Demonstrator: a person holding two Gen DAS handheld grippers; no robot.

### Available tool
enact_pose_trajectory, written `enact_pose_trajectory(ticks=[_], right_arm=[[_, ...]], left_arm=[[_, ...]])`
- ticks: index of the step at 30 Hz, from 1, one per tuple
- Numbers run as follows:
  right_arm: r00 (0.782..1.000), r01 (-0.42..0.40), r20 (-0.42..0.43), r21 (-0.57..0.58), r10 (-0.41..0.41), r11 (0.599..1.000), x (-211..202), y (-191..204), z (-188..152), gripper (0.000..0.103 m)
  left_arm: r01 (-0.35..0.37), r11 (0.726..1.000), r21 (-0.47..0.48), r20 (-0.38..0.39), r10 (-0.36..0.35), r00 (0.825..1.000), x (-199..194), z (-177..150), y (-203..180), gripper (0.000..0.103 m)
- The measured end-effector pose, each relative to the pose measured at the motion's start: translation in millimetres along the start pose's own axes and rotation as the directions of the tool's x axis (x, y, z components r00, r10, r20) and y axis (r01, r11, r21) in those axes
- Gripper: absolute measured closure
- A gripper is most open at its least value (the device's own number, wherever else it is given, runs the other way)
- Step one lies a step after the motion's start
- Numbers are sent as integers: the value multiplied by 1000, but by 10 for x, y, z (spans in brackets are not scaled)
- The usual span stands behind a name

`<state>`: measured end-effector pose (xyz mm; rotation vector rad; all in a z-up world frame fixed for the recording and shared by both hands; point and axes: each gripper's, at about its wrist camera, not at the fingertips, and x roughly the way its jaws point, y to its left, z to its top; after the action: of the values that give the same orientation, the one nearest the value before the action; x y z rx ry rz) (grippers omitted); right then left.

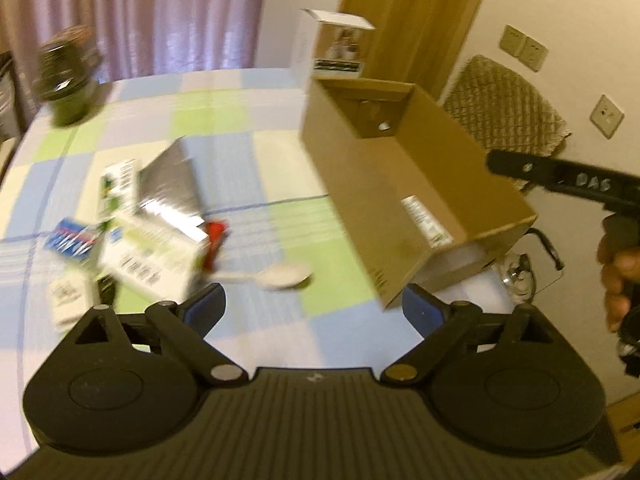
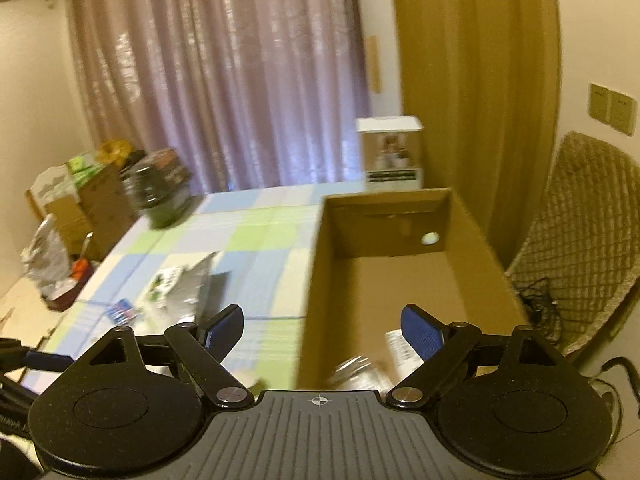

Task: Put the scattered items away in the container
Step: 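Move both tools back over the table items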

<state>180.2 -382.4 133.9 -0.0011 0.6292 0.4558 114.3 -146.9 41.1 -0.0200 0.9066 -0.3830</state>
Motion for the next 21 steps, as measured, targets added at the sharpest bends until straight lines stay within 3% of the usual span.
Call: enact_pose_trajectory(ticks=[6, 12, 21], right_arm=[[997, -68, -46, -29, 67, 997, -53, 457, -189, 12], [991, -107, -94, -86, 99, 991, -64, 794, -335, 12], [983, -150, -140, -259, 117, 954, 30, 1246, -531, 12]], left_arm=[[-95, 994, -45, 1, 95, 995, -393, -279, 437, 1], [-167, 985, -42, -17, 166, 986, -666, -468, 718, 1], [-210, 977, -45, -16, 209, 978, -887, -652, 1008, 1]])
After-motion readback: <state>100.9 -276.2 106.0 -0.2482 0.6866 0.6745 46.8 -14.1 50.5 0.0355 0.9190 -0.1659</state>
